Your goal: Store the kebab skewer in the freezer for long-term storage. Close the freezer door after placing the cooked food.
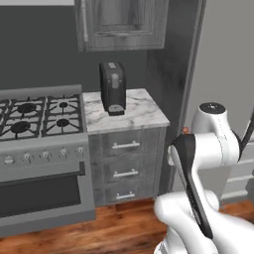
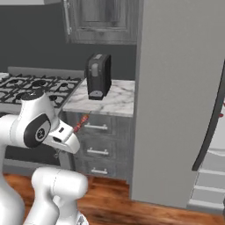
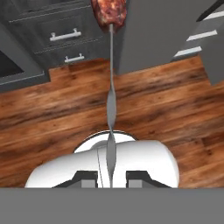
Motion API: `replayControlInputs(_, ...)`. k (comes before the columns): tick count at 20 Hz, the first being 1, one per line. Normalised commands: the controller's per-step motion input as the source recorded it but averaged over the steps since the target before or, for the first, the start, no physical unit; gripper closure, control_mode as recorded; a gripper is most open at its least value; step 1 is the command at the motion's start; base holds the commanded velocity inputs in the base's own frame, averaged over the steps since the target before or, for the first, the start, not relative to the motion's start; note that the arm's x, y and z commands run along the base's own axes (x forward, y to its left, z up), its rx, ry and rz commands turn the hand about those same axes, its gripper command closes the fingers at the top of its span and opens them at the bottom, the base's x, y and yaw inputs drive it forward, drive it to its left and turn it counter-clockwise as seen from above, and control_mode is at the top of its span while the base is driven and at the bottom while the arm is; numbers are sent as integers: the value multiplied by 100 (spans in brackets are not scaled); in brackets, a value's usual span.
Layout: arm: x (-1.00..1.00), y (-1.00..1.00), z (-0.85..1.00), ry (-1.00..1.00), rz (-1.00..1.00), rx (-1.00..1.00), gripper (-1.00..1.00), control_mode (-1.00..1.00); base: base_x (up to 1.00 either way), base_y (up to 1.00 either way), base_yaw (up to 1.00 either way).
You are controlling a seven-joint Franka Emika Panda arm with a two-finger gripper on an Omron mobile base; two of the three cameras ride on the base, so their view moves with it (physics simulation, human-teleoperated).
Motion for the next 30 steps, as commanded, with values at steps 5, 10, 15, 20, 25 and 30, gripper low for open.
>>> replayControlInputs(5,0,0,0,0,0,0,100,100,-44,-35,-15)
replayControlInputs(10,0,0,0,0,0,0,100,100,-23,-58,-21)
replayControlInputs(15,0,0,0,0,0,0,100,100,0,-66,-25)
replayControlInputs(20,0,0,0,0,0,0,100,100,0,-64,-26)
replayControlInputs(25,0,0,0,0,0,0,100,100,0,-56,-24)
replayControlInputs(30,0,0,0,0,0,0,100,100,7,-61,-18)
